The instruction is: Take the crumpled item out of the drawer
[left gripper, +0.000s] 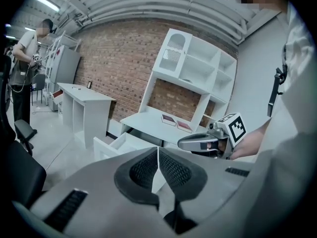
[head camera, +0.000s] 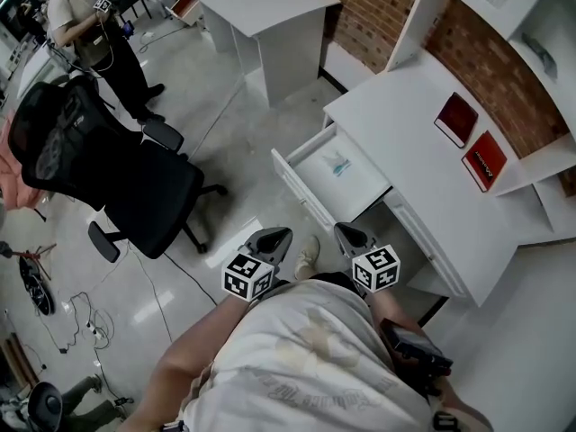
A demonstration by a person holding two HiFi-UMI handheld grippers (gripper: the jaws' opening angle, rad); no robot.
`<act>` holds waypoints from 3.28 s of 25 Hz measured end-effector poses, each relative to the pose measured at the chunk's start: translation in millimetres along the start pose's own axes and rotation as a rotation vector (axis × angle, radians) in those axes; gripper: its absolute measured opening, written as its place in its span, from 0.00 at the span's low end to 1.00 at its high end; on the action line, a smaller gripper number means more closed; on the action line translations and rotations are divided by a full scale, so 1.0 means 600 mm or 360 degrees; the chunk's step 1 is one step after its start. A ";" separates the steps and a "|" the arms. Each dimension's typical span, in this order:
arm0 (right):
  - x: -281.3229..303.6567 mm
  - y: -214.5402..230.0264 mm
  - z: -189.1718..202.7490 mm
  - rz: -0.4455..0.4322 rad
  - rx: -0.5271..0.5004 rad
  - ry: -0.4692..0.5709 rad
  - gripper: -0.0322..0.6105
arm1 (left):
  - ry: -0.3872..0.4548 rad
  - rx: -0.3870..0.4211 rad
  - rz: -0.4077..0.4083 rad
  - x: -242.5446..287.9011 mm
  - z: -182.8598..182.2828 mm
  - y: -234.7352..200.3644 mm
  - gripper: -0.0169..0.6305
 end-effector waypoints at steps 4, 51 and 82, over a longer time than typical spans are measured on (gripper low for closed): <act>0.027 0.020 -0.016 -0.0020 0.0001 -0.0033 0.09 | -0.0009 -0.0027 -0.0016 0.016 -0.017 -0.023 0.07; 0.232 0.197 -0.026 0.0086 -0.0020 -0.0355 0.09 | -0.0205 -0.0132 -0.0011 0.182 -0.100 -0.161 0.07; 0.389 0.264 0.021 0.0198 -0.0173 -0.0657 0.30 | -0.0220 -0.0321 -0.0024 0.234 -0.068 -0.236 0.07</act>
Point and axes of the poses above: the fingertips, and each gripper's own axes: x forward along the fingers, y to its right, z out of its underside, the point moved 10 cm from there along -x, backward along the fingers, and after that the axes turned 11 degrees about z, right-handed, at the moved point
